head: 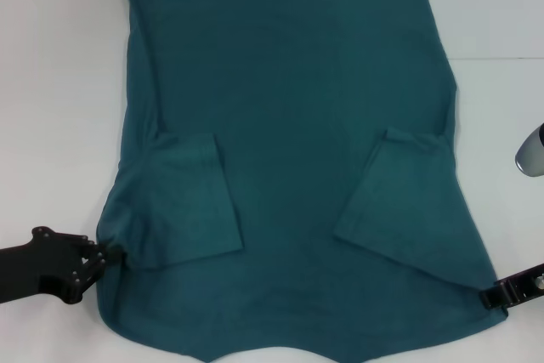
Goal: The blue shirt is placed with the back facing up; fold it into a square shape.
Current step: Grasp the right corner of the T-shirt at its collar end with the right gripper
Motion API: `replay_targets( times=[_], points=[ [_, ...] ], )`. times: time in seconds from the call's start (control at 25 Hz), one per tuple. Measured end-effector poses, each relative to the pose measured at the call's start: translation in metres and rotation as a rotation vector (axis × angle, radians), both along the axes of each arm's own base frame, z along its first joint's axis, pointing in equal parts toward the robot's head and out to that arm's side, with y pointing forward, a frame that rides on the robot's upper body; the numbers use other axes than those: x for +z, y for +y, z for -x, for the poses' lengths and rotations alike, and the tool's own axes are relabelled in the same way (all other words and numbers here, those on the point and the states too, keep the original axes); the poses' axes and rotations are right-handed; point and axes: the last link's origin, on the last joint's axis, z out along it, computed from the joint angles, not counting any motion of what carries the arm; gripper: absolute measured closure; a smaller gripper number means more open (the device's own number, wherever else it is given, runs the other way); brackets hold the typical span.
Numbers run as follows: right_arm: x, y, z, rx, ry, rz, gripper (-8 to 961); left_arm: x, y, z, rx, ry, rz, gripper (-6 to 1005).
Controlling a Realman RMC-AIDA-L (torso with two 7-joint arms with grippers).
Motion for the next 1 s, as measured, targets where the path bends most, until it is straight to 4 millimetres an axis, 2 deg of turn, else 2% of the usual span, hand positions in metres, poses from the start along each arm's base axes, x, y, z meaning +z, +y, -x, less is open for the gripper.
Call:
replay_targets(
  times=[1.0],
  points=[
    [-0.0060, 0.0052, -0.0050, -0.015, -0.006, 0.013, 511, -0.0025, -0.0002, 0.0001, -0.002, -0.002, 0.004, 954]
  ],
)
